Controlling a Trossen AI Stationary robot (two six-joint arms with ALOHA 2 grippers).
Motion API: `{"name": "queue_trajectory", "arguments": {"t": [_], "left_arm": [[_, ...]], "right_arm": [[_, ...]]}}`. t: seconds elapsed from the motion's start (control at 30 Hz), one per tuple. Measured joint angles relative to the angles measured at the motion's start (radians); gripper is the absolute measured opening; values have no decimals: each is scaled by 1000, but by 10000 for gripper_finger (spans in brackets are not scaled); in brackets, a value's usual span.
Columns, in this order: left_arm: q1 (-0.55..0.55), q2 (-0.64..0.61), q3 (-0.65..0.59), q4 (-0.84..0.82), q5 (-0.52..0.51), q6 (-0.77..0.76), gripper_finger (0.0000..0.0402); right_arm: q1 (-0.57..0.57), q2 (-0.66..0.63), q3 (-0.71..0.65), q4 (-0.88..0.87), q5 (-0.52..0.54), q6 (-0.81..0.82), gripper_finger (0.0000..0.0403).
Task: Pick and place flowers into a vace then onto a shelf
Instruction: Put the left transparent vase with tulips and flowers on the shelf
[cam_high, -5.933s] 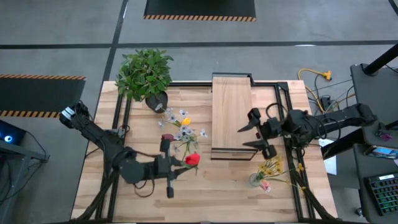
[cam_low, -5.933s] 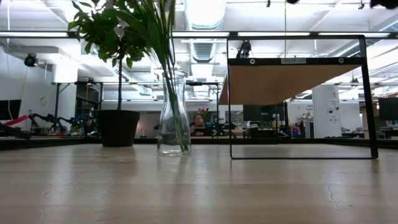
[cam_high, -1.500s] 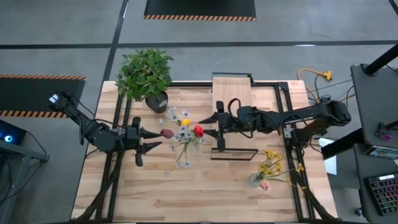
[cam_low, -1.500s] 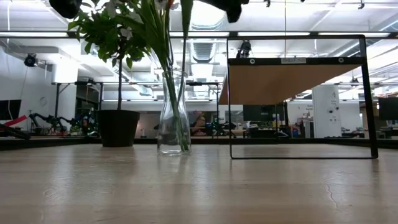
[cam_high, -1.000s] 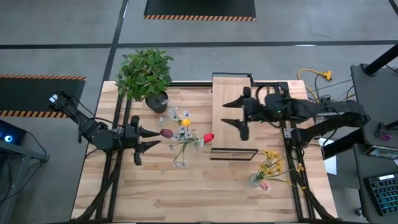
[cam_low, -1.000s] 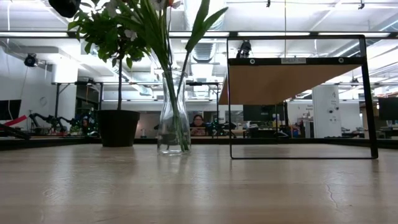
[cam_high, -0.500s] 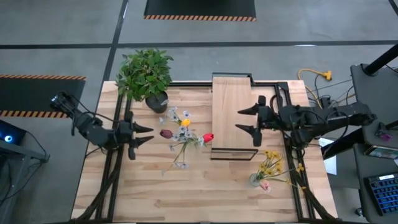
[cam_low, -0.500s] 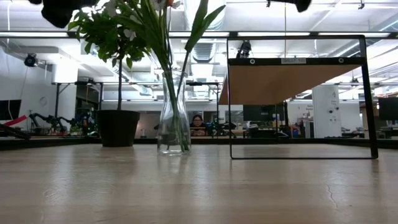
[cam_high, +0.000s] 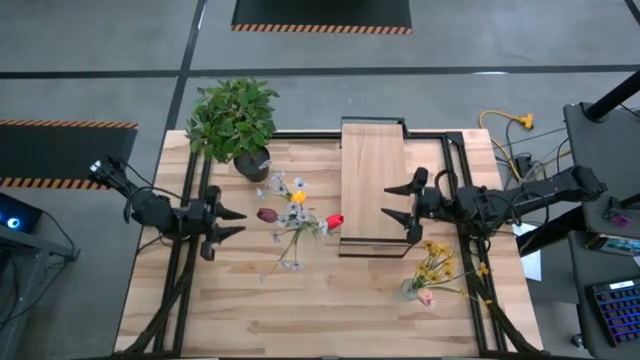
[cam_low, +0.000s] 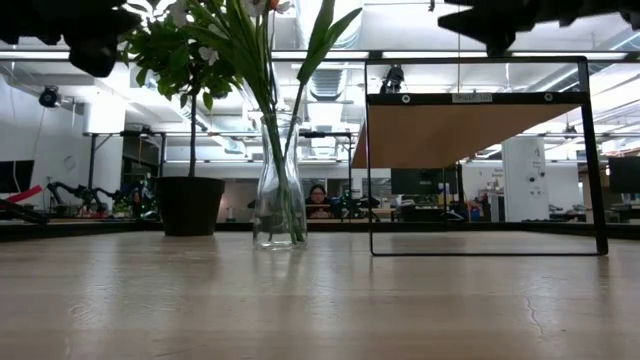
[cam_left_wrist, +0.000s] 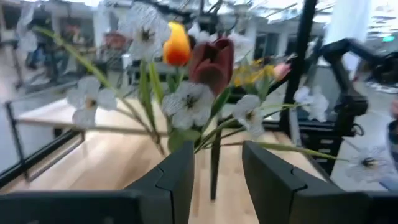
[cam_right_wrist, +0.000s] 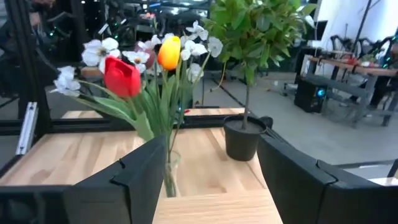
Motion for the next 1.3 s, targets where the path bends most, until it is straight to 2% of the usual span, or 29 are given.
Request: {"name": "queue_trajectory", "arguments": {"t": [0.2,0.4,0.6,0.77,0.83,1.13,1.3], "left_arm": [[139,-33,-12,-26,58,39,115],[360,-36,-32,24,296,24,109],[526,3,-155,173,312,8,108],[555,3,-243,281,313,9,109],[554,7,-240,273,314,8,115],[555,140,-203,275,315,42,191],[555,235,-203,373,307,2,206]], "right_arm": [[-1,-4,-41,100,64,-72,238],[0,-6,-42,107,70,-29,235],[2,-5,-42,106,69,16,240],[2,-6,-42,124,68,-15,236],[2,-6,-42,135,68,-47,235],[1,1,-42,188,74,-171,233],[1,0,-42,185,74,-180,232]]}}
